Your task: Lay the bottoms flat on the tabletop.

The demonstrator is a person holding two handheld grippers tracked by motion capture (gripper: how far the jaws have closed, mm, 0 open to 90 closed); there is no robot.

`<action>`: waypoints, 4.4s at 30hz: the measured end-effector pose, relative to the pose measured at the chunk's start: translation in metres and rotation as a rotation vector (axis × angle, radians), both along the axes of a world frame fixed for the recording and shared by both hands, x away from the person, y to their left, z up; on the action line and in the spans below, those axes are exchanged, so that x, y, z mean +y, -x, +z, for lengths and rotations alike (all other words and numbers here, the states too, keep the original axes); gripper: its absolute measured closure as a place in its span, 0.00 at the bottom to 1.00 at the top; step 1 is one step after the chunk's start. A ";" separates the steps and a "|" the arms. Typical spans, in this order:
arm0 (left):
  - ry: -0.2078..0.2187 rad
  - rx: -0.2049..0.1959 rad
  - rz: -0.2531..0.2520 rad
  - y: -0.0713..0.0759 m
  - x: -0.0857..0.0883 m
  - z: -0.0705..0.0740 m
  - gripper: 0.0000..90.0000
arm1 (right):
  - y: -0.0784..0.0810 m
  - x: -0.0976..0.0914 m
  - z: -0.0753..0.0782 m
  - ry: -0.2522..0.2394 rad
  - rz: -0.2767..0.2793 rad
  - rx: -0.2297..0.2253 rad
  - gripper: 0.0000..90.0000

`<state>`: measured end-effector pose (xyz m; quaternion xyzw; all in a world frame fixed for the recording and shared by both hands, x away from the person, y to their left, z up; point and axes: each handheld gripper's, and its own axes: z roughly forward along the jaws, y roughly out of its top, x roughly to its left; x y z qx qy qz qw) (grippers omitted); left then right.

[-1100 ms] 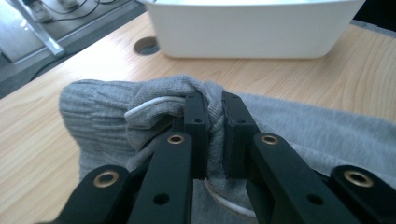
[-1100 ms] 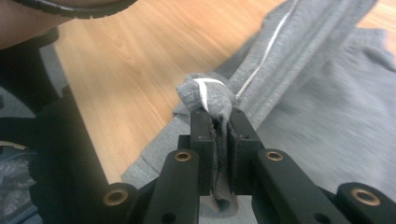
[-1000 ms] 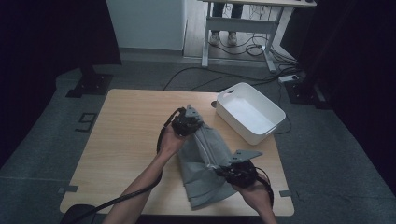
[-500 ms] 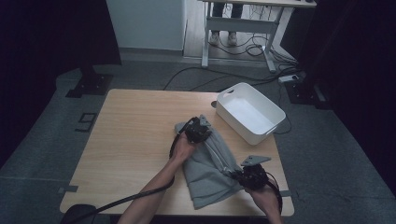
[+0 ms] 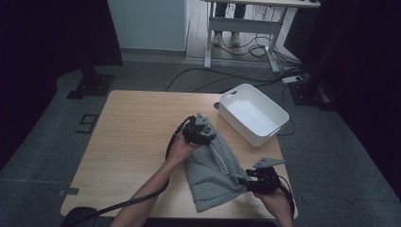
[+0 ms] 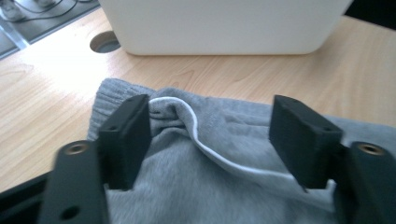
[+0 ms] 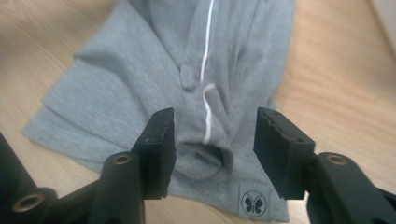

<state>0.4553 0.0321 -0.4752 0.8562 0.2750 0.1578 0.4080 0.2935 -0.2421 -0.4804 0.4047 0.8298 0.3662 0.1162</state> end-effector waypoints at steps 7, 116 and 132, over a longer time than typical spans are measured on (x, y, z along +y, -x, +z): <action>-0.043 0.026 0.013 0.015 0.023 -0.017 0.22 | -0.016 0.022 -0.005 0.055 0.032 0.018 0.51; -0.055 0.076 0.191 -0.017 0.079 -0.043 0.22 | 0.037 0.084 -0.009 -0.043 0.250 0.088 0.51; -0.039 0.092 -0.003 0.086 0.039 -0.040 0.03 | -0.023 0.017 -0.017 0.099 -0.149 -0.027 0.27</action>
